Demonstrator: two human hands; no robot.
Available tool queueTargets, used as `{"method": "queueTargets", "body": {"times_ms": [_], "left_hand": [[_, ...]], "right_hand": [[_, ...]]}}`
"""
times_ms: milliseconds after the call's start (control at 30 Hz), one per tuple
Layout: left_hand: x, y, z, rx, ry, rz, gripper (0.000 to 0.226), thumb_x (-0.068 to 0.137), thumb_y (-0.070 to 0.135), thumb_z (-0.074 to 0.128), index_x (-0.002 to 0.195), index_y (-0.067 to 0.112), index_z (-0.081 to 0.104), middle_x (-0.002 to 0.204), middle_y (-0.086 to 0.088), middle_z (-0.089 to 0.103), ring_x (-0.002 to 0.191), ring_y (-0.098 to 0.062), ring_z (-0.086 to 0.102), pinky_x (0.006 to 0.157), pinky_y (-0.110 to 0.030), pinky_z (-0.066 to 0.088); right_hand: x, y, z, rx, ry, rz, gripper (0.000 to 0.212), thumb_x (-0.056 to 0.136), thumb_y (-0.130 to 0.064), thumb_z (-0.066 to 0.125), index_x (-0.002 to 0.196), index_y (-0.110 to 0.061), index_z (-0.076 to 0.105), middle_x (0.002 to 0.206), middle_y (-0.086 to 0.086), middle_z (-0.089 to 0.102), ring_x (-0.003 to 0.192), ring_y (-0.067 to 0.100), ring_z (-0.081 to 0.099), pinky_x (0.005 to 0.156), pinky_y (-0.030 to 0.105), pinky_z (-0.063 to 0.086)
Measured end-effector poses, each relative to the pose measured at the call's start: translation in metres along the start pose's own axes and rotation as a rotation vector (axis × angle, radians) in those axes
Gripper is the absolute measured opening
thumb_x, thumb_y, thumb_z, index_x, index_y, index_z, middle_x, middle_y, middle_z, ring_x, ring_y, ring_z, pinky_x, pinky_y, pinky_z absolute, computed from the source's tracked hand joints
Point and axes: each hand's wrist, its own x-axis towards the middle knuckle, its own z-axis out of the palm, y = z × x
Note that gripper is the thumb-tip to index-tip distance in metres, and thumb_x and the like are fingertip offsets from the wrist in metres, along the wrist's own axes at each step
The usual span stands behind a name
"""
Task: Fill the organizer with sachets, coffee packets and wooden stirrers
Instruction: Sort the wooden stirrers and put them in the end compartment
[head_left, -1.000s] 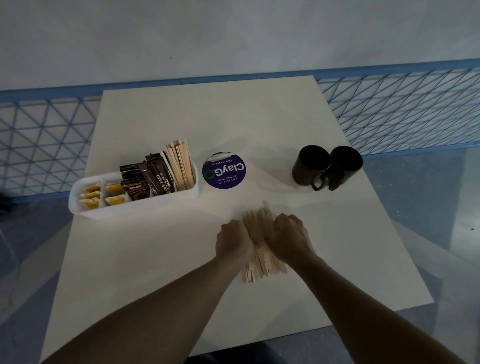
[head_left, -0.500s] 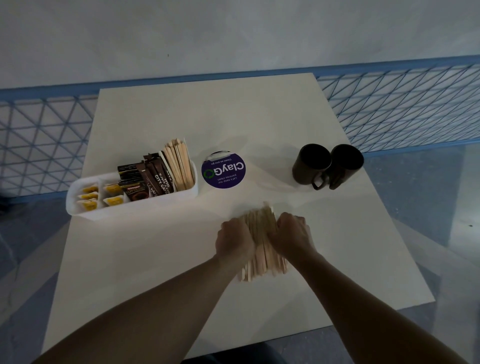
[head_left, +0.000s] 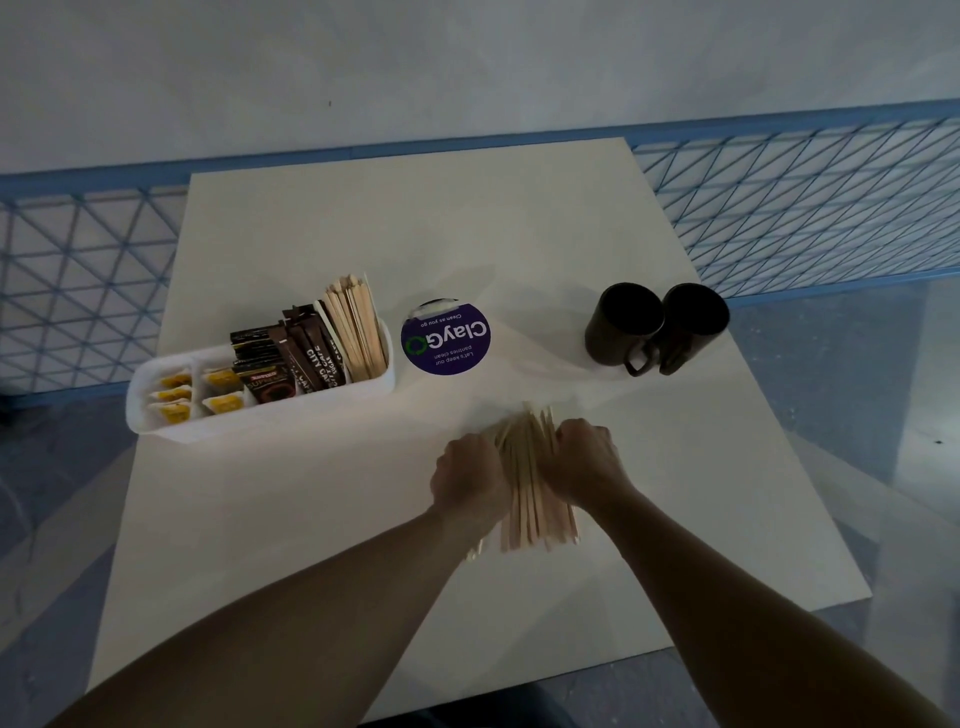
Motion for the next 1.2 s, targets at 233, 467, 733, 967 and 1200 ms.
{"method": "queueTargets", "body": {"times_ms": [233,467,733,967,1200], "left_hand": [[-0.001,-0.008,-0.002,-0.038,-0.019,0.031,0.021,0.093,0.026,0.059,0.110,0.013,0.062,0.106,-0.005,0.065,0.091,-0.021,0.063,0.078,-0.030,0.054],[-0.001,-0.007,-0.008,-0.005,-0.067,0.015,0.033,0.090,0.020,0.063,0.119,0.006,0.056,0.114,-0.010,0.061,0.100,-0.025,0.061,0.081,-0.031,0.052],[-0.003,-0.009,-0.018,-0.013,-0.077,0.054,0.029,0.091,0.013,0.060,0.118,0.004,0.055,0.114,-0.012,0.061,0.105,-0.027,0.060,0.085,-0.030,0.050],[0.004,-0.004,-0.030,0.019,-0.168,0.050,0.023,0.096,0.013,0.054,0.111,-0.003,0.061,0.106,-0.014,0.064,0.096,-0.026,0.062,0.083,-0.031,0.055],[0.008,-0.001,-0.047,-0.054,-0.261,-0.062,0.025,0.099,0.015,0.048,0.115,-0.003,0.057,0.117,-0.018,0.056,0.105,-0.030,0.057,0.075,-0.029,0.045]], "right_hand": [[-0.004,0.001,-0.008,0.064,0.019,0.009,0.012,0.086,-0.008,0.051,0.080,-0.008,0.060,0.076,0.009,0.062,0.064,0.023,0.061,0.050,0.032,0.052],[-0.002,0.004,-0.012,0.175,-0.062,0.099,0.015,0.095,-0.013,0.048,0.094,-0.006,0.061,0.087,0.011,0.064,0.062,0.018,0.059,0.046,0.022,0.045],[-0.002,0.000,-0.011,0.228,0.035,0.162,0.028,0.101,-0.020,0.036,0.123,-0.005,0.045,0.108,0.015,0.054,0.092,0.030,0.062,0.077,0.046,0.058],[-0.007,-0.006,-0.018,0.370,0.060,0.166,0.023,0.106,-0.019,0.030,0.123,-0.007,0.039,0.099,0.016,0.058,0.067,0.020,0.058,0.044,0.026,0.043],[-0.005,-0.011,-0.013,0.496,0.007,0.168,0.022,0.103,-0.022,0.034,0.117,-0.012,0.049,0.092,0.010,0.056,0.063,0.014,0.048,0.050,0.029,0.041]]}}
